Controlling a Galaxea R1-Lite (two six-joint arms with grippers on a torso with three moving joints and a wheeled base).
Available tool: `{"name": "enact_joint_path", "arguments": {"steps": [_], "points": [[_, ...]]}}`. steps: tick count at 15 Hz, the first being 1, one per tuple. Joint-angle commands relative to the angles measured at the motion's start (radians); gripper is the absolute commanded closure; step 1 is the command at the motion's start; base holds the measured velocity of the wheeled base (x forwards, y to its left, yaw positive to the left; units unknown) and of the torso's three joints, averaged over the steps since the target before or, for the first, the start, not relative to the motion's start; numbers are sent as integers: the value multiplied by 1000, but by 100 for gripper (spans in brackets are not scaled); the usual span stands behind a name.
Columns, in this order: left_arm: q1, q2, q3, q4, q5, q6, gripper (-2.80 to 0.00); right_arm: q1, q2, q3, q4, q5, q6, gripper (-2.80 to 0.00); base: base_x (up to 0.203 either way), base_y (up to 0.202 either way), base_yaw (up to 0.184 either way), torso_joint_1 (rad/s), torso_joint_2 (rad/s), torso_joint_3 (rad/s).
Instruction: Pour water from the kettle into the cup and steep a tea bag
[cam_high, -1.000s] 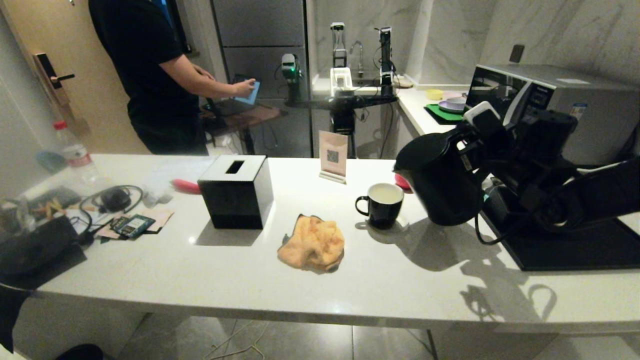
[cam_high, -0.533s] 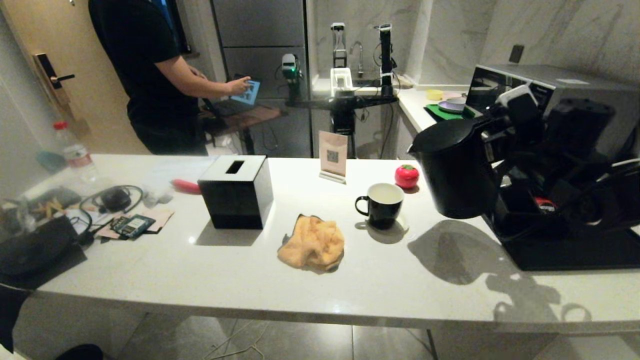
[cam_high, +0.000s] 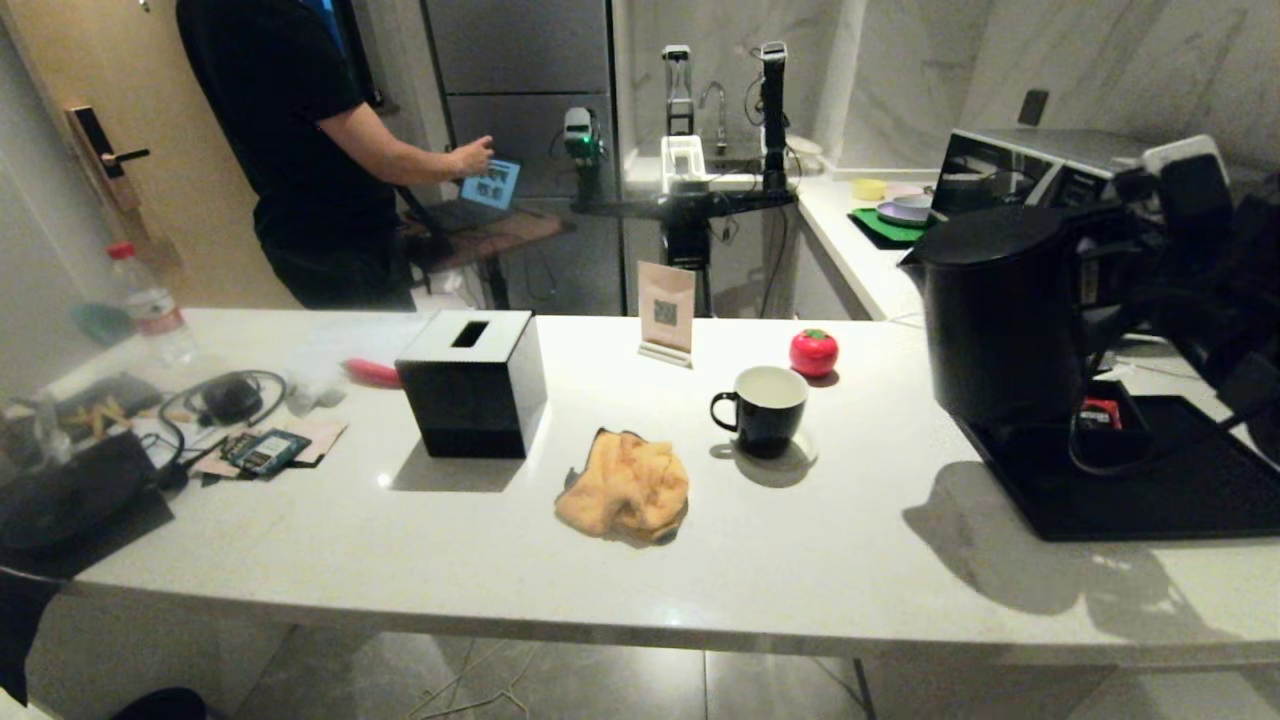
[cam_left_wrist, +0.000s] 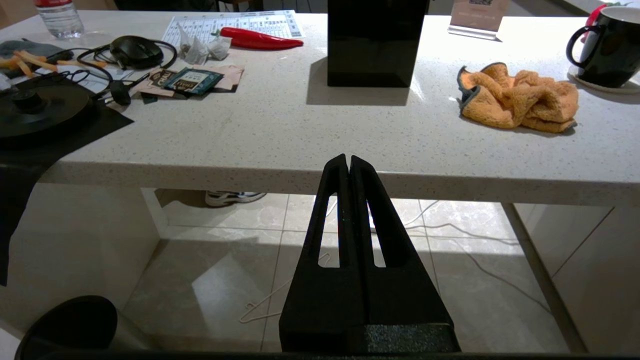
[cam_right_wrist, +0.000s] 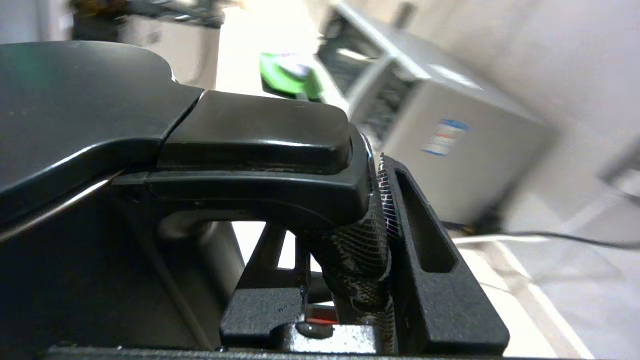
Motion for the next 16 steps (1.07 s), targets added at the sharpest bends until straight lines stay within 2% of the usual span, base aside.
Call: {"name": "enact_joint_path", "arguments": {"steps": [1, 6, 16], "points": [[0, 1, 0, 0, 0, 0, 0, -64, -50, 16, -5, 0, 8, 0, 0, 0, 0, 0, 0, 0], [0, 1, 0, 0, 0, 0, 0, -243, -77, 47, -8, 0, 103, 0, 0, 0, 0, 0, 0, 0], [0, 1, 0, 0, 0, 0, 0, -528, -63, 81, -26, 0, 262, 0, 0, 0, 0, 0, 0, 0]]}}
